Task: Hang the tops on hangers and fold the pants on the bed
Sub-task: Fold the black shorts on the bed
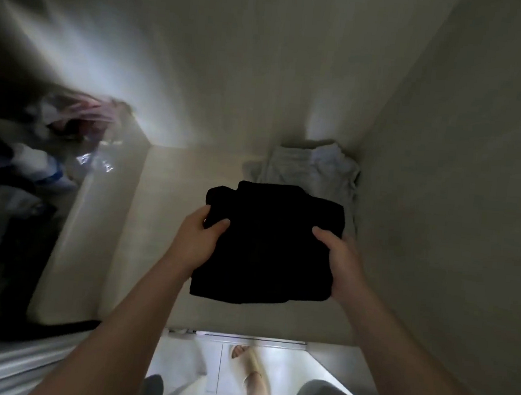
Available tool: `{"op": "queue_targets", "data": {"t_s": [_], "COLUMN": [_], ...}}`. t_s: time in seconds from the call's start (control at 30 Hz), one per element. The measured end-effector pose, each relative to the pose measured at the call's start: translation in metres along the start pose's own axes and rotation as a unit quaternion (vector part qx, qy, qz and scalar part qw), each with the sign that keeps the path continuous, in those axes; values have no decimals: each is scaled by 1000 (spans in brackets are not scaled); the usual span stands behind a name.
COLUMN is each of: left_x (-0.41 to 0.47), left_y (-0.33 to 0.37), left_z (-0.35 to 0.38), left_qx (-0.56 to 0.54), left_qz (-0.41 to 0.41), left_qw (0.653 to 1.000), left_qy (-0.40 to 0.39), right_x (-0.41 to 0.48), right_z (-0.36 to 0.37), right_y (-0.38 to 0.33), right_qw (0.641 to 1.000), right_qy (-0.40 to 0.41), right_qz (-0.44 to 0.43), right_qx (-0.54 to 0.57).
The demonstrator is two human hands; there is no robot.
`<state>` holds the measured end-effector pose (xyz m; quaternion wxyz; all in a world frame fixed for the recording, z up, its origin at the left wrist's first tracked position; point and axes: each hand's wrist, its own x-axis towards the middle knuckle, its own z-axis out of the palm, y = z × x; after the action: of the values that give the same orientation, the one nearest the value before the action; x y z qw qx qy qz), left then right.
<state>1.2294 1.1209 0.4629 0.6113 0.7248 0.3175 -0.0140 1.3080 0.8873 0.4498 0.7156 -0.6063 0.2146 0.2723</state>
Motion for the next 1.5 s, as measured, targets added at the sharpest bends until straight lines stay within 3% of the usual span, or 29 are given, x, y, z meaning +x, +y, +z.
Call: {"op": "queue_targets", "data": {"t_s": [0.27,0.37,0.43,0.5,0.6,0.67,0.8,0.93,1.03,1.2,1.4,1.5], "left_x": [109,146,161,164,167,178,202,220,229,232,228,196], "left_y": [15,7,-7,-23,-39,-47,-79,-107,-115,-115,-95,-101], "left_z": [55,77,89,98,116,134,163,176,181,184,175,164], "left_qx": [40,105,164,272,361,390,437,440,429,415,453,460], "left_qz": [83,64,-5,-31,111,171,114,128,152,148,84,81], "left_qw": [996,992,986,962,923,904,891,889,890,897,885,881], "left_qy": [0,-9,-26,10,72,39,-35,8,31,37,-64,-73], "right_x": [86,115,129,135,144,162,211,241,258,266,250,233], "right_z": [5,4,-2,-4,0,2,-9,-18,-19,-22,-24,-25], "right_y": [-43,-47,-39,-24,3,18,43,70,85,83,62,53], "right_qw": [973,948,909,838,745,718,698,637,618,608,626,633], "right_qy": [71,149,219,273,265,220,161,206,250,253,168,120], "right_qz": [-174,-171,-147,-165,-235,-247,-190,-227,-266,-284,-205,-146], "right_qx": [-135,-221,-323,-443,-565,-613,-671,-707,-697,-697,-734,-750]}}
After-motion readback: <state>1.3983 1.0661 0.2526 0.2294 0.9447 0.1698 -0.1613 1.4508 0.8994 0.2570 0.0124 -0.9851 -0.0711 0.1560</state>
